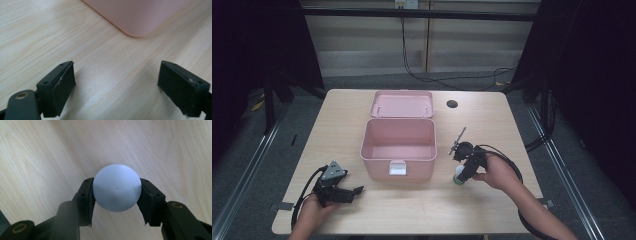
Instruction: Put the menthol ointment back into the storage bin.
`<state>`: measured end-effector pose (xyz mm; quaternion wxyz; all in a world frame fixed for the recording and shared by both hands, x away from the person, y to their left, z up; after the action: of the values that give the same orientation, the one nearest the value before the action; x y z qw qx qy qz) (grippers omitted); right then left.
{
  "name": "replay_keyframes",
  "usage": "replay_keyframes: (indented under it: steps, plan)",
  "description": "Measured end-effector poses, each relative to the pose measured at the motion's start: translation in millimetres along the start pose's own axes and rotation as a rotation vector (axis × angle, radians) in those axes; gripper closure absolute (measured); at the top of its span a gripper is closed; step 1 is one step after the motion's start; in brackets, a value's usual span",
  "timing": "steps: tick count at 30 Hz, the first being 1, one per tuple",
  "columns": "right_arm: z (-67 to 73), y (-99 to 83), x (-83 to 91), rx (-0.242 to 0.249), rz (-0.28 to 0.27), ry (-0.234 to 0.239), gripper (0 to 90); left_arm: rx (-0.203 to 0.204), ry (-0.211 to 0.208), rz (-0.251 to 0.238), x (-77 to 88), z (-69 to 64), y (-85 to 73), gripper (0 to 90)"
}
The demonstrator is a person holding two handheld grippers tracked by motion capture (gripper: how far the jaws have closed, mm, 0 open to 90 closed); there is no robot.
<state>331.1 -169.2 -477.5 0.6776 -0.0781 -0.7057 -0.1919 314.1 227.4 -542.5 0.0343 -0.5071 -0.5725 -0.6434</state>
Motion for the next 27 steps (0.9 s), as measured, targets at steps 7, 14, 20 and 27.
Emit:
replay_keyframes:
  steps: [7,14,20,27]
  plan:
    - [-3.0,4.6,18.0,-0.017,0.003,-0.005,51.0,0.000,0.000,0.000,0.0,0.0,0.0,13.8]
    - [-6.4,13.3,38.5,-0.036,0.009,-0.008,51.0,0.000,0.000,0.000,0.0,0.0,0.0,13.8]
    - [-11.9,29.3,62.1,-0.056,0.001,-0.016,51.1,0.000,0.000,0.000,0.0,0.0,0.0,13.8]
    - [-17.5,47.5,83.4,-0.053,0.000,-0.030,51.1,0.002,-0.001,-0.001,-0.2,-0.2,0.0,13.8]
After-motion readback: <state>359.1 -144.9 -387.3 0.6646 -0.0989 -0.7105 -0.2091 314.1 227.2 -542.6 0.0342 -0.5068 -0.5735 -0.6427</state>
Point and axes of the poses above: each handheld gripper's, and its own axes: x roughly backward along the jaws, y roughly out of its top, z roughly to its left, the point moved 5 cm from there along -x, roughly forward along the jaws, and after that the axes turned 12 degrees about x, right-handed, at the moved point
